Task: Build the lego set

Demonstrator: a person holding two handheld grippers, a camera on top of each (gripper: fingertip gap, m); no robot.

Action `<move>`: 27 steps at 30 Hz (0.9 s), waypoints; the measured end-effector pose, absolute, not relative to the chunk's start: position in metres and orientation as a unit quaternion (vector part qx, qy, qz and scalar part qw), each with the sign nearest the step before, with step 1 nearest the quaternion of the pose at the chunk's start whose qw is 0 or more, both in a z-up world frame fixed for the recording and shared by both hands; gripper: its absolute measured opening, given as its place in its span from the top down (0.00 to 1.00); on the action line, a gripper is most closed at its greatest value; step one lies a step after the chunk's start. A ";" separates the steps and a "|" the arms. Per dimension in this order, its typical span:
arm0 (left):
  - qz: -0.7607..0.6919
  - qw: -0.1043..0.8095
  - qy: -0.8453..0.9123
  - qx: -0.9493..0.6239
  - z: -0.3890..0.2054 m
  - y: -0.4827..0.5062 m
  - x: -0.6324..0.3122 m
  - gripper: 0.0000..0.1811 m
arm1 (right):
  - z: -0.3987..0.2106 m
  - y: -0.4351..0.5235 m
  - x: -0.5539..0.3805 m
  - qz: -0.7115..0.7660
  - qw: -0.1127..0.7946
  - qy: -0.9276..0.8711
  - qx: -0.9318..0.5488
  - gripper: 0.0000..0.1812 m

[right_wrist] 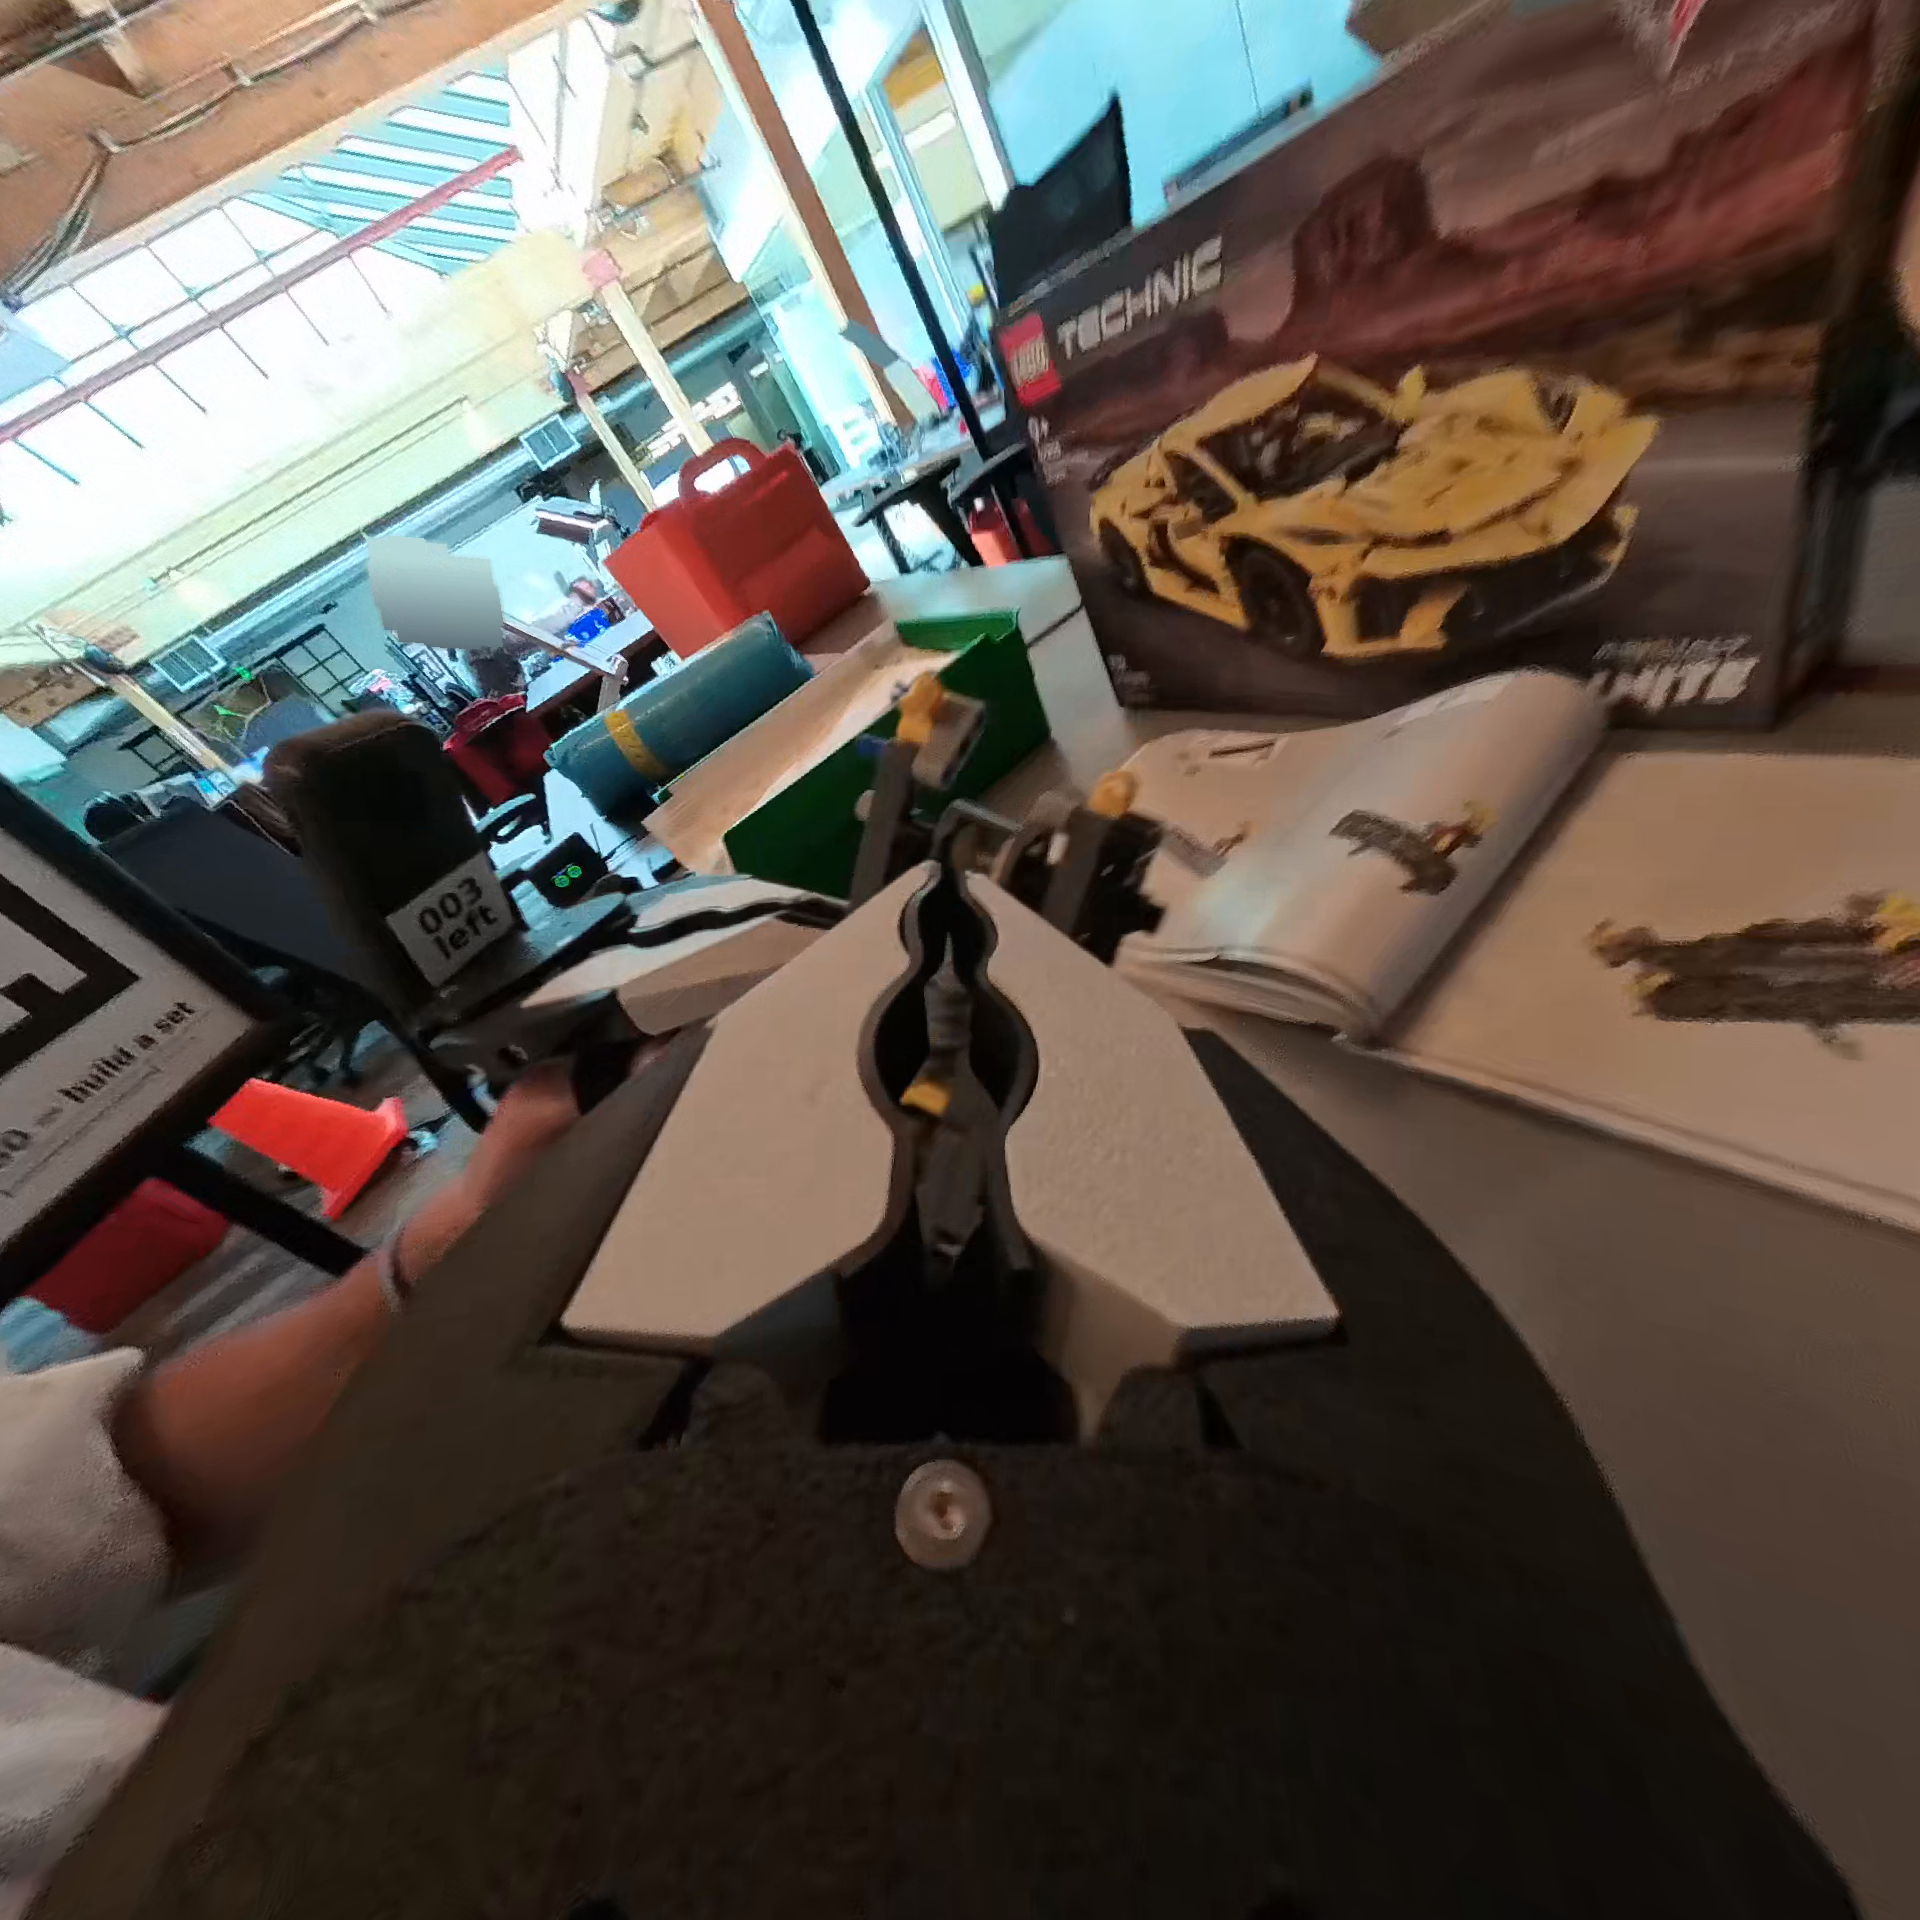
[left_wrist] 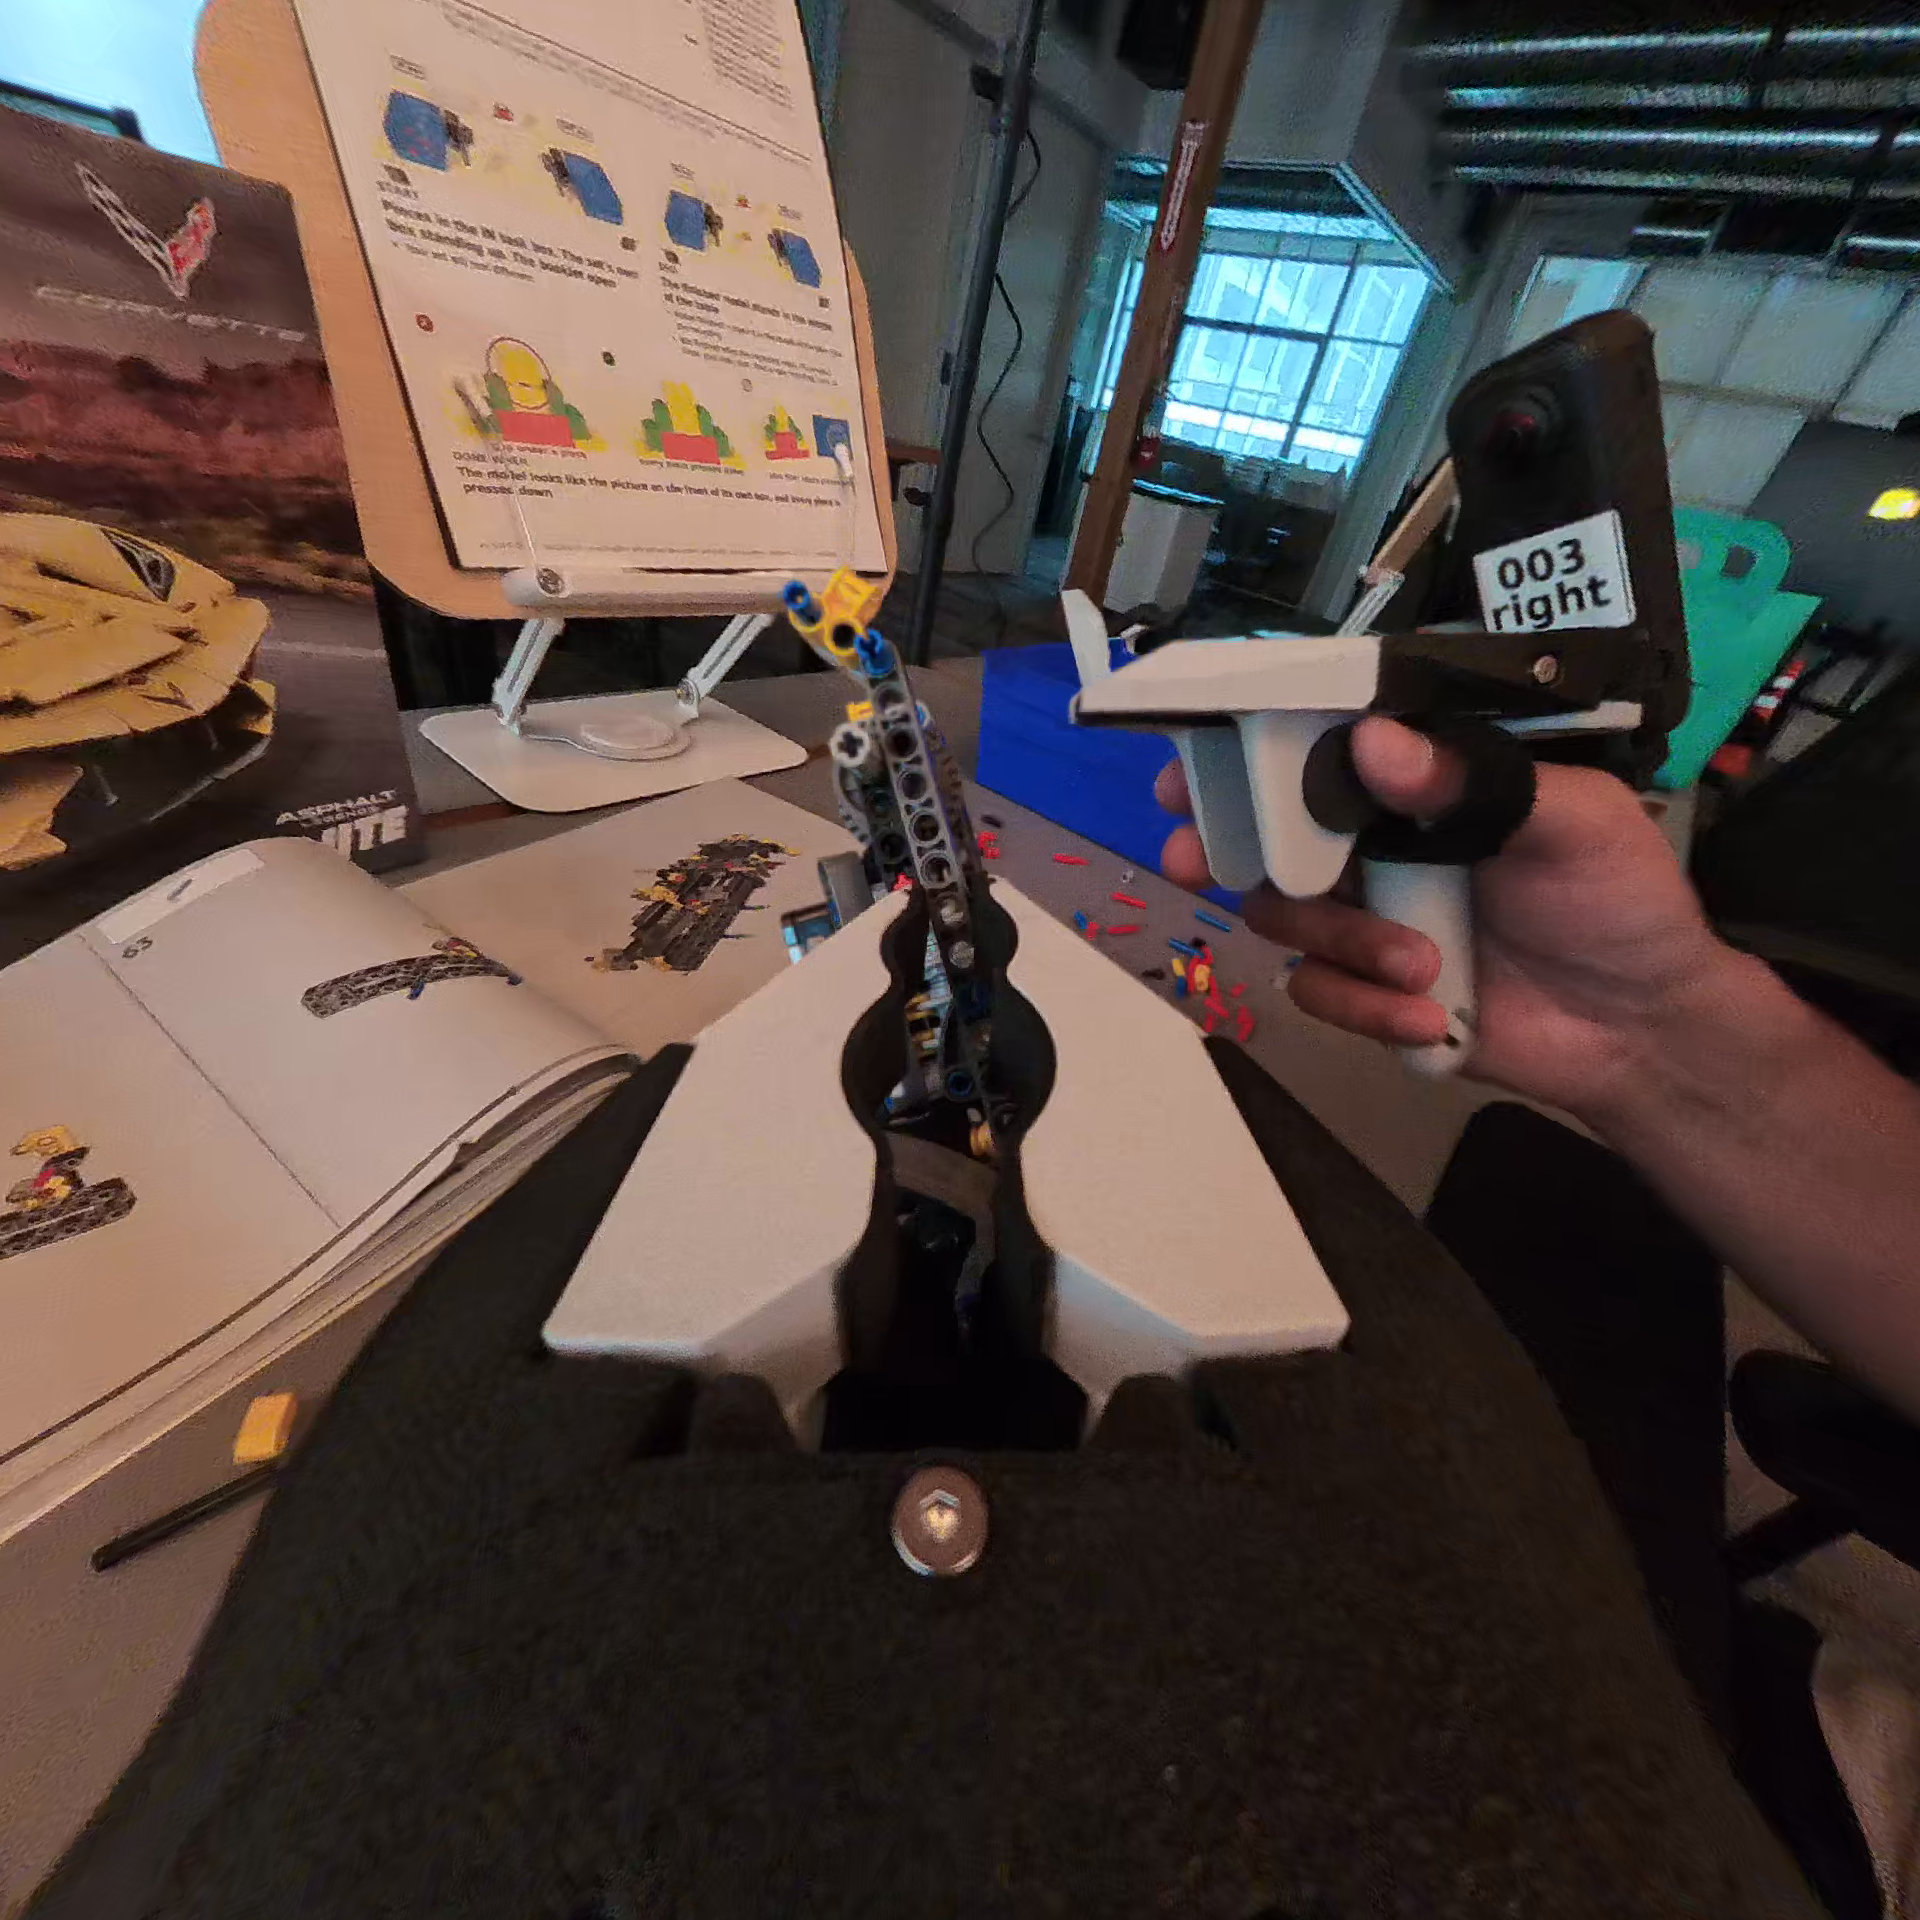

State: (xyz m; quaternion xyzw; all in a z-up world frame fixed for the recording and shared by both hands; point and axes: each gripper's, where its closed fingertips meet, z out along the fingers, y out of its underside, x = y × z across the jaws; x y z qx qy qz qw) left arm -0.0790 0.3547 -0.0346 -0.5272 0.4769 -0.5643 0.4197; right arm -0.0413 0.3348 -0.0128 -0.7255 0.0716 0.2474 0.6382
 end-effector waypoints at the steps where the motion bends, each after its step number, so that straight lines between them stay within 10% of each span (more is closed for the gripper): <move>1: -0.567 0.408 0.478 -0.533 -0.036 0.356 -0.078 0.95 | -0.015 0.331 -0.025 0.219 0.646 0.071 -0.728 1.00; 16: -0.698 0.294 0.485 -0.439 -0.020 0.347 -0.090 0.95 | -0.057 0.346 -0.056 0.420 0.630 -0.094 -0.647 0.71; 22: -0.687 0.302 0.521 -0.407 -0.018 0.353 -0.097 0.93 | -0.045 0.348 -0.075 0.420 0.622 -0.147 -0.644 0.84; 27: -0.628 0.342 0.567 -0.409 -0.010 0.365 -0.093 0.71 | -0.036 0.356 -0.080 0.398 0.618 -0.161 -0.659 0.85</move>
